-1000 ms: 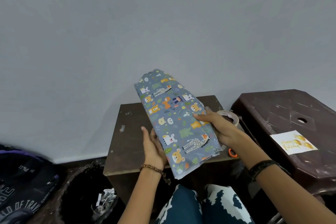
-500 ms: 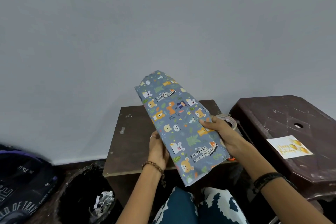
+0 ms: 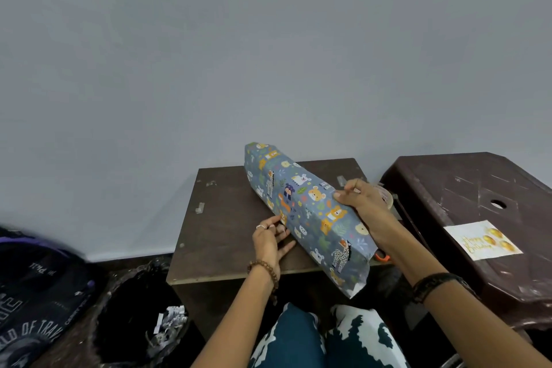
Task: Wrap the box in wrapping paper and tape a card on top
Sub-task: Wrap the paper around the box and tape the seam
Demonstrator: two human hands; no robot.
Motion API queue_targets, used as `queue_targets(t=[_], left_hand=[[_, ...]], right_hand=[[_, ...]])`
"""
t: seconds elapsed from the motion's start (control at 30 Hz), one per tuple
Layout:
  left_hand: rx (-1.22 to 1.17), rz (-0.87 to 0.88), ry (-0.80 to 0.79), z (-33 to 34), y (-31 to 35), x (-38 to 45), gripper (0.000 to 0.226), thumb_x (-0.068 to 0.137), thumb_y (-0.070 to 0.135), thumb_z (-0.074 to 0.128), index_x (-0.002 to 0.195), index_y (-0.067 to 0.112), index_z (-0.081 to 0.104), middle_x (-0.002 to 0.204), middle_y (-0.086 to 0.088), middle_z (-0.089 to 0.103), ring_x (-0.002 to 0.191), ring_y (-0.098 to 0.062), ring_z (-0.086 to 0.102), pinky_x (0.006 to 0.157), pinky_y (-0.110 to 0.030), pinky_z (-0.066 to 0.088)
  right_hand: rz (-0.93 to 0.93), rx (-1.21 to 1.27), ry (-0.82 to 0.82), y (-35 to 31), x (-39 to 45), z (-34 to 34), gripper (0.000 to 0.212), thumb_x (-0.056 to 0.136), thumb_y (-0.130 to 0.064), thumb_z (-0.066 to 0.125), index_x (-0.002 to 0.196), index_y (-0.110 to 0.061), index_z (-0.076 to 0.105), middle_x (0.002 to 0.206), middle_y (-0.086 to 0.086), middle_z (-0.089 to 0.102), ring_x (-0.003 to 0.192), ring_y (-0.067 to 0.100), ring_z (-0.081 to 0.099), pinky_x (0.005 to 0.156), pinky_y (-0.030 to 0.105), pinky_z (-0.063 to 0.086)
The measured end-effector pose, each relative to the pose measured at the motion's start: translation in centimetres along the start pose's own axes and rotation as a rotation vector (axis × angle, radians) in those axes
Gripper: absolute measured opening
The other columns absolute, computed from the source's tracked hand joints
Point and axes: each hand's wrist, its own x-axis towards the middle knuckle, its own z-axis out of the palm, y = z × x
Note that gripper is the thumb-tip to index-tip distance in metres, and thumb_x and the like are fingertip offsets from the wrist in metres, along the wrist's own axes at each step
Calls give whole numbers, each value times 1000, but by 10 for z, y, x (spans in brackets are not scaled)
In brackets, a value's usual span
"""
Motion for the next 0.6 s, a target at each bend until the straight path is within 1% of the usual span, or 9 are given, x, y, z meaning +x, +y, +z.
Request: queue_targets(t=[0.07, 0.13, 0.17, 0.23, 0.3, 0.33, 0.4, 0.53, 0.6], left_hand=[[8, 1, 47, 0, 1, 2, 31, 98, 4, 22, 106, 6, 52, 73, -5, 53, 72, -19, 54, 68, -37, 49], [181, 133, 103, -4, 2, 3, 31, 95, 0, 29, 119, 5, 48, 79, -5, 56, 72, -19, 55, 70, -38, 49], [390, 266, 123, -8, 3, 3, 38, 92, -2, 32, 127, 7, 43, 88, -6, 60, 80, -22, 57, 76, -38, 47], [931, 549, 120, -17, 1, 5, 57, 88, -3, 38, 143, 10, 26, 109, -10, 59, 102, -28, 52, 86, -37, 42], [1378, 684, 130, -23, -1, 5, 74, 86, 1, 42, 149, 12, 4, 118, -10, 53, 111, -27, 46, 89, -34, 39], [1514, 710, 145, -26, -4, 6, 78, 86, 5, 43, 148, 12, -4, 122, -9, 52, 113, -25, 44, 91, -32, 38], [1621, 738, 144, -32, -9, 7, 78, 88, 10, 41, 147, 14, -10, 129, -6, 48, 118, -21, 41, 96, -29, 32], [1561, 750, 181, -45, -11, 14, 66, 95, 23, 34, 148, 22, -5, 134, 4, 45, 128, -12, 34, 103, -29, 24], [1563, 740, 181, -50, -11, 18, 63, 96, 28, 33, 149, 25, -3, 138, 6, 43, 132, -10, 29, 105, -31, 21]], right_hand=[[-80, -93, -10, -1, 1, 0, 26, 88, 4, 58, 74, -13, 45, 68, 9, 55, 63, 19, 56, 60, 24, 46], [-179, -207, -13, -4, 0, 2, 26, 88, 4, 58, 74, -14, 46, 76, 13, 52, 75, 23, 50, 71, 32, 41], [-228, -244, -5, -7, 1, 3, 26, 87, 4, 58, 75, -15, 46, 75, 9, 54, 74, 19, 50, 71, 29, 40], [-321, -308, 0, -14, 1, 6, 26, 87, 4, 57, 75, -16, 46, 61, -14, 53, 62, 0, 47, 61, 15, 37], [-411, -412, -1, -21, 0, 11, 26, 88, 2, 56, 74, -18, 45, 57, -17, 51, 55, -3, 41, 53, 12, 31], [-449, -474, -4, -24, -1, 14, 27, 88, 2, 56, 74, -19, 45, 61, -14, 52, 55, -2, 40, 52, 13, 30], [-503, -564, -2, -29, -1, 18, 31, 88, 2, 55, 72, -22, 43, 68, -7, 53, 57, -1, 40, 54, 13, 32], [-529, -571, 19, -32, -1, 22, 32, 88, 3, 55, 73, -22, 43, 67, -7, 50, 56, -3, 41, 54, 12, 33], [-525, -552, 32, -32, 0, 21, 27, 88, 2, 55, 75, -19, 45, 66, -8, 50, 57, -4, 43, 53, 12, 32]])
